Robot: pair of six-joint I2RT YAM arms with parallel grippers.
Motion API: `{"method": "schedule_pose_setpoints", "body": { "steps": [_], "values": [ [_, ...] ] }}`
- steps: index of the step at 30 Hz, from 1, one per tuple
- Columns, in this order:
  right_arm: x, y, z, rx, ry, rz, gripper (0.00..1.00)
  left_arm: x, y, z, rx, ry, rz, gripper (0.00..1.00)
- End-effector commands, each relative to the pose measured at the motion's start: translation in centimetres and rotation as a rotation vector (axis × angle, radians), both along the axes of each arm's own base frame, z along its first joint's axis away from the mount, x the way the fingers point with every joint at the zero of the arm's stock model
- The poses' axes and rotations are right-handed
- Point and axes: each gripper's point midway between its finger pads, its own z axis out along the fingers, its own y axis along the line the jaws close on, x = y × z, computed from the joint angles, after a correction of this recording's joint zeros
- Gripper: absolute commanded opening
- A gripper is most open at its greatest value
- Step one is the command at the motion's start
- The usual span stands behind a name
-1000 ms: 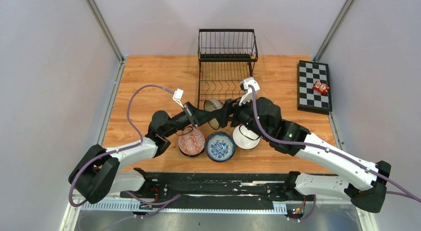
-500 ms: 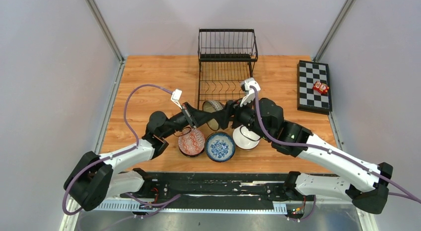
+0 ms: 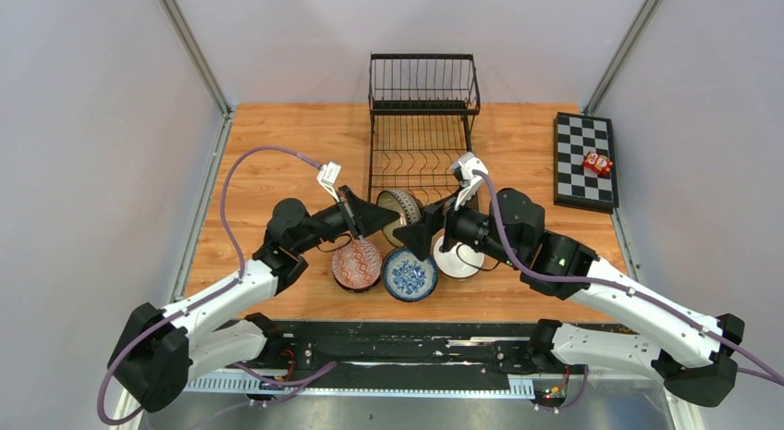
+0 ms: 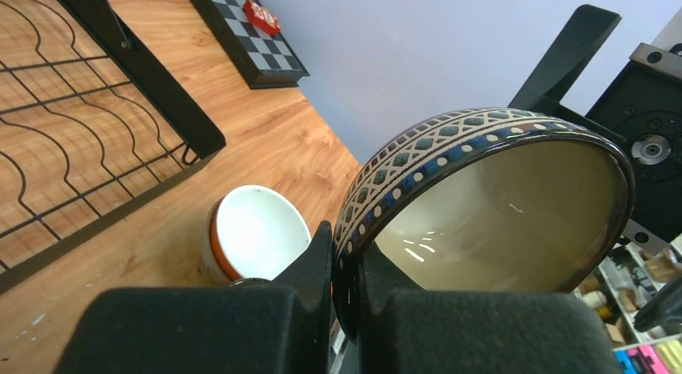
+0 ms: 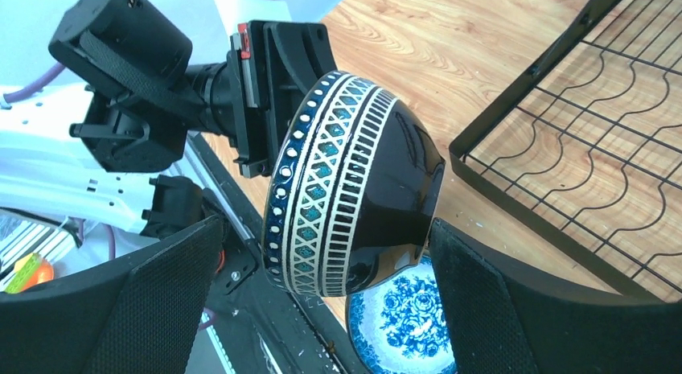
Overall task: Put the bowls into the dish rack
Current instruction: Adjust the bowl.
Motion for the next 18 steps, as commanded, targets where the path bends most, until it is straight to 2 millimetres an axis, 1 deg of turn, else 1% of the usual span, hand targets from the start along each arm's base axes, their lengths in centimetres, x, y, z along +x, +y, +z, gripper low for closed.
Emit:
{"method": "schedule_pose_setpoints", "body": {
  "steps": [1,11,18],
  "values": [
    [-1.4,0.6,-1.1,-0.029,0.016,0.086,1.00,-0.3,0.3,3.8,-0.006,-0.140,-0.004,0.00],
    [-2.3,1.4,-0.8,0.014,0.018,0.148,1.00,-0.9,0.7,5.0,0.066,-0.212,-0.018,0.00],
    [-2.2,1.1,-0.4,0.033,0.008,0.131,0.95,-0.8,0.9,5.6,0.086,-0.232,-0.005,0.00]
  ]
}}
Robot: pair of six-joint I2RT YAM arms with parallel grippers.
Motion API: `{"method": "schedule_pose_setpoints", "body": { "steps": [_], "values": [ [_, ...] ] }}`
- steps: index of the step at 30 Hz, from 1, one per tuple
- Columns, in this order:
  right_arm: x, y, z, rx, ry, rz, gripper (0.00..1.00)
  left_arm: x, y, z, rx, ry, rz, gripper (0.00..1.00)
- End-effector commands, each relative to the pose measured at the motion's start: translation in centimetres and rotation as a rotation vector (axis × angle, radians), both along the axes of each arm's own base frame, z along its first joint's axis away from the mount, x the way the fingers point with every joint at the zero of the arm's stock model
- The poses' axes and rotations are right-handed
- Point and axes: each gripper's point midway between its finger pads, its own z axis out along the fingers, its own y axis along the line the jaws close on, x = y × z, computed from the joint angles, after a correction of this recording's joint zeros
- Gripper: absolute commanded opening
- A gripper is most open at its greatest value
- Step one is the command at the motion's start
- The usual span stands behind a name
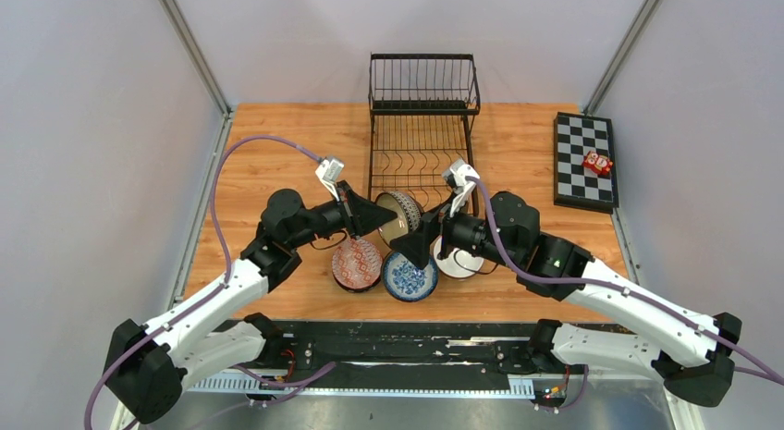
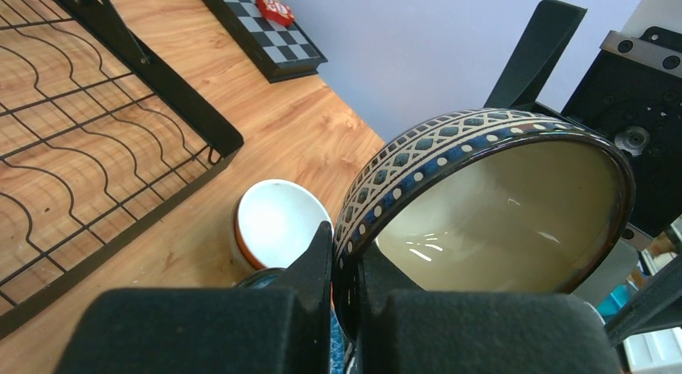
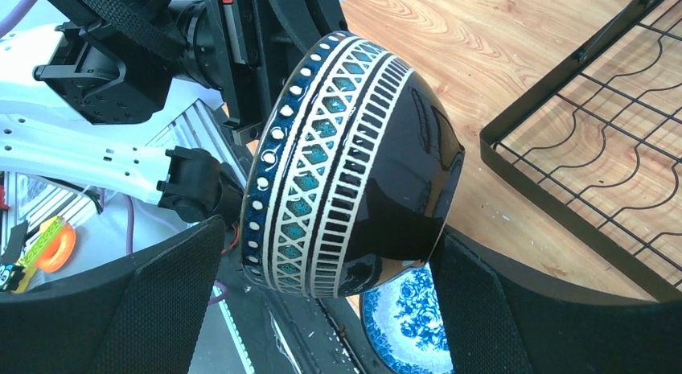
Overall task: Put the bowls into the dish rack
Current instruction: Adjust the bowl.
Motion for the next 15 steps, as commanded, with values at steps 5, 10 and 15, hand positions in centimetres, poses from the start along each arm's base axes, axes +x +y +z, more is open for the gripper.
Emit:
{"method": "schedule_pose_setpoints", "body": {
  "steps": [5,10,15],
  "values": [
    [-0.58,0.09,1.09,0.062,-0.014,0.021,0.92,0.02,0.45,3.70,-0.037,-0.110,0.015,0.00],
    [-0.40,-0.04,1.37,0.080,-0.020,0.005,0.75,-0.01,0.48,3.76,-0.040,-0.110,0.016,0.00],
    [0.04,-0.14,1.70,0.084,-0.035,-0.016,0.03,-0.13,0.40,3.99,-0.056,-0.104,0.009,0.00]
  ]
}}
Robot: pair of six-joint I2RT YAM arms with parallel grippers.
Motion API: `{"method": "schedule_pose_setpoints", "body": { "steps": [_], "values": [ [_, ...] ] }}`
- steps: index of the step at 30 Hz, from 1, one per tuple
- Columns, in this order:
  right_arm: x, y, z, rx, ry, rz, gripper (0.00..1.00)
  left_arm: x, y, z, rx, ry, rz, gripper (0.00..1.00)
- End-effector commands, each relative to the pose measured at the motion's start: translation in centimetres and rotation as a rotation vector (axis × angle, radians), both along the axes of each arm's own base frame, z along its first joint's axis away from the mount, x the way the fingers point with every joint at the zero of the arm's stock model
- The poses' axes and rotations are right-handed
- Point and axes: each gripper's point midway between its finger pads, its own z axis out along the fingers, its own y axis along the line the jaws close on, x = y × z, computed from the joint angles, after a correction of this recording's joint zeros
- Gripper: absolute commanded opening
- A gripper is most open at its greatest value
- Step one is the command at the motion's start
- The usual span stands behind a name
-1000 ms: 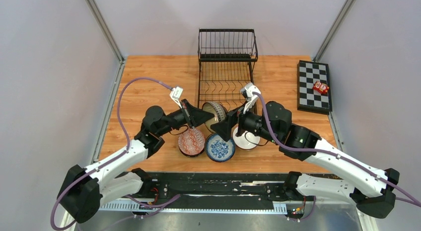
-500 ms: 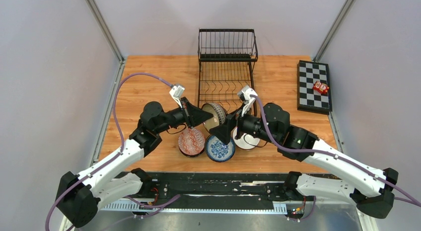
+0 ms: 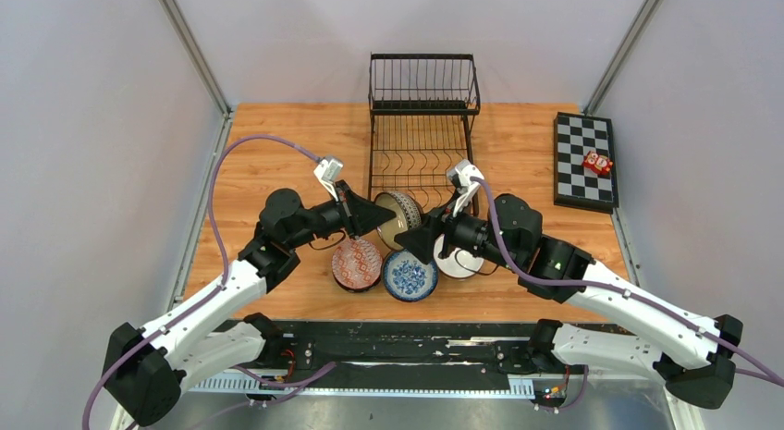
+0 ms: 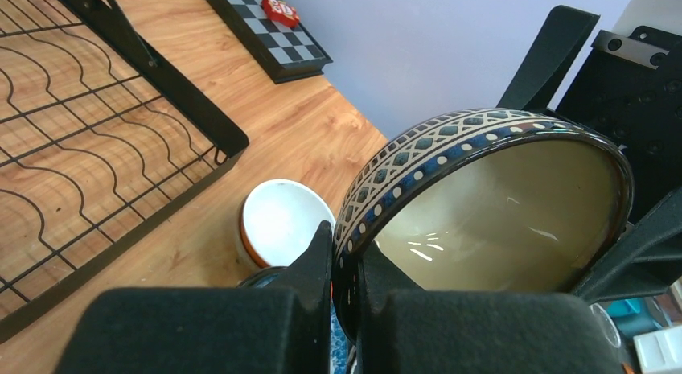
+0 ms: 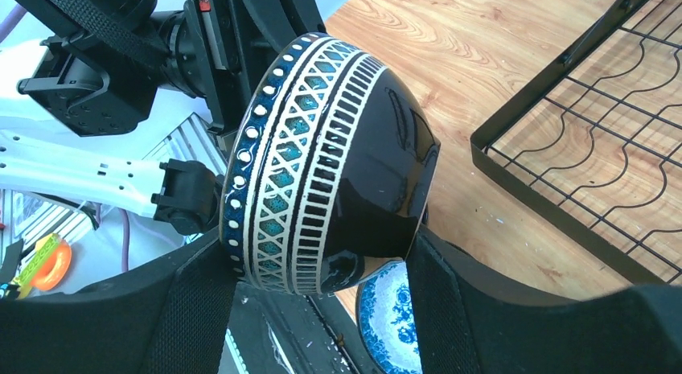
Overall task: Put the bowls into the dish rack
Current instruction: Adjust the bowl.
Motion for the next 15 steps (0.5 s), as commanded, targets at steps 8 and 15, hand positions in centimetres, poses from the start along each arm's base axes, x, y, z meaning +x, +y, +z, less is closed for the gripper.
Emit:
{"method": "schedule_pose_setpoints", "body": {
  "steps": [8,15],
  "values": [
    [0.1,-0.2,2.3,0.068,-0.054,-0.015,0.03,0.4,0.2,3.6,-0.069,-0.072,0.022,0.02],
    [1.3,-1.1,2.9,0.073,-0.071,-0.096,0.03,0.8,0.3,2.7,-0.032,-0.044,0.045,0.28]
  ]
}}
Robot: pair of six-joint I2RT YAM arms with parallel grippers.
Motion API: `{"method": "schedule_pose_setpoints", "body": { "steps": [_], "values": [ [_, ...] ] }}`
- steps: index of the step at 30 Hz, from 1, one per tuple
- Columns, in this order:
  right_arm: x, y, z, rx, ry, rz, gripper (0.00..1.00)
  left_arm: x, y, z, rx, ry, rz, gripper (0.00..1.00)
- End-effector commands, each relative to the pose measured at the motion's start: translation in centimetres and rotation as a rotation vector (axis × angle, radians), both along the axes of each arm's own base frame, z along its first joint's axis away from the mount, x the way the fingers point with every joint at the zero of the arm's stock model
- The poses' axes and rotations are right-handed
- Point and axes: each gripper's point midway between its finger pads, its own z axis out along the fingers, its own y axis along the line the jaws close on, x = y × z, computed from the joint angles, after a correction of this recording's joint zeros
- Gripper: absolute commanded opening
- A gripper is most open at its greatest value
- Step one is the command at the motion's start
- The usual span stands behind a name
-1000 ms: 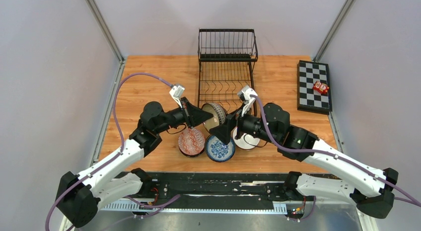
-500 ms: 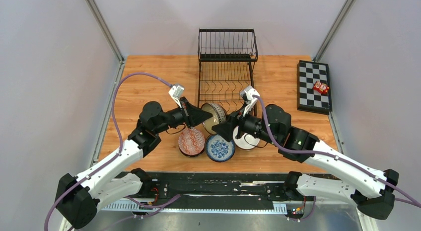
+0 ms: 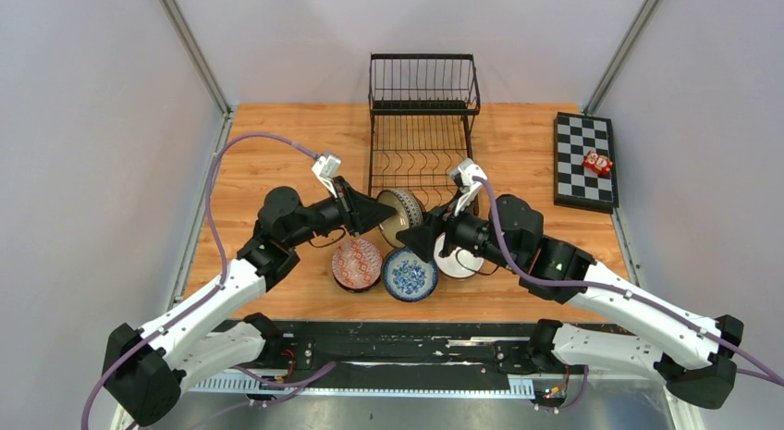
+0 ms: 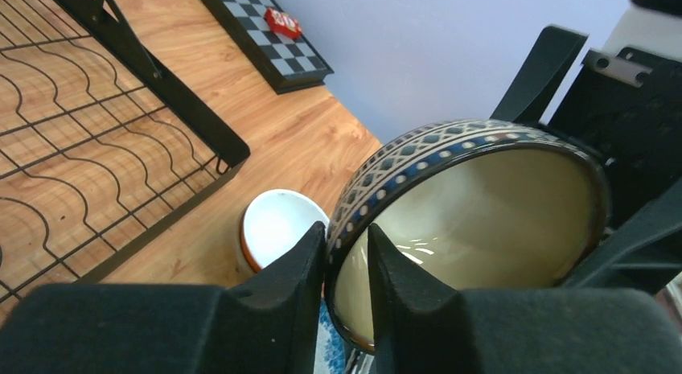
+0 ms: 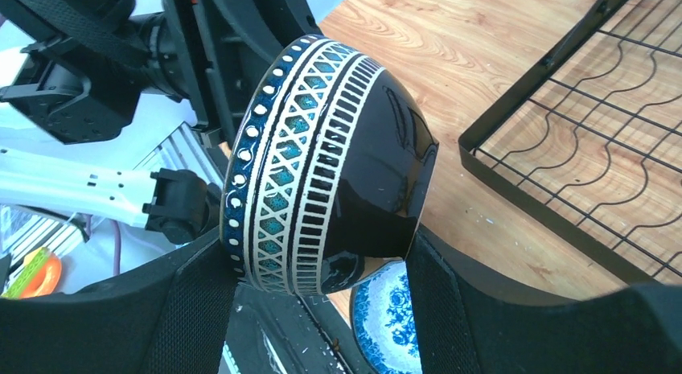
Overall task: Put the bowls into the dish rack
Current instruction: Adjust the bowl.
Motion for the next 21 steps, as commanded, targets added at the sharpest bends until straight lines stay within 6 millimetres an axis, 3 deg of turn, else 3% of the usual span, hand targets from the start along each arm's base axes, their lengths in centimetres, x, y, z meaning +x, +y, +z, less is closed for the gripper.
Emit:
{"method": "schedule_pose_setpoints", "body": {
  "steps": [1,11,17,21],
  "values": [
    [1.0,-0.9,2.8,0.069,-0.064,-0.072,0.03,0.6,0.3,2.0,-0.020,-0.040,0.030,0.32],
    [2.0,-1.4,3.9,0.050,-0.100,-0.122,0.03,1.7,1.5,1.1,0.036,-0.012,0.132,0.65],
    [3.6,-2.7,3.8,-0.036,-0.140,-0.212,0.03,3.1,4.0,1.5,0.110,0.006,0.296,0.84],
    [5.1,-3.6,3.7,-0.098,-0.171,-0.272,0.03,3.6,5.9,0.5,0.225,0.063,0.385,0.88]
  ]
}}
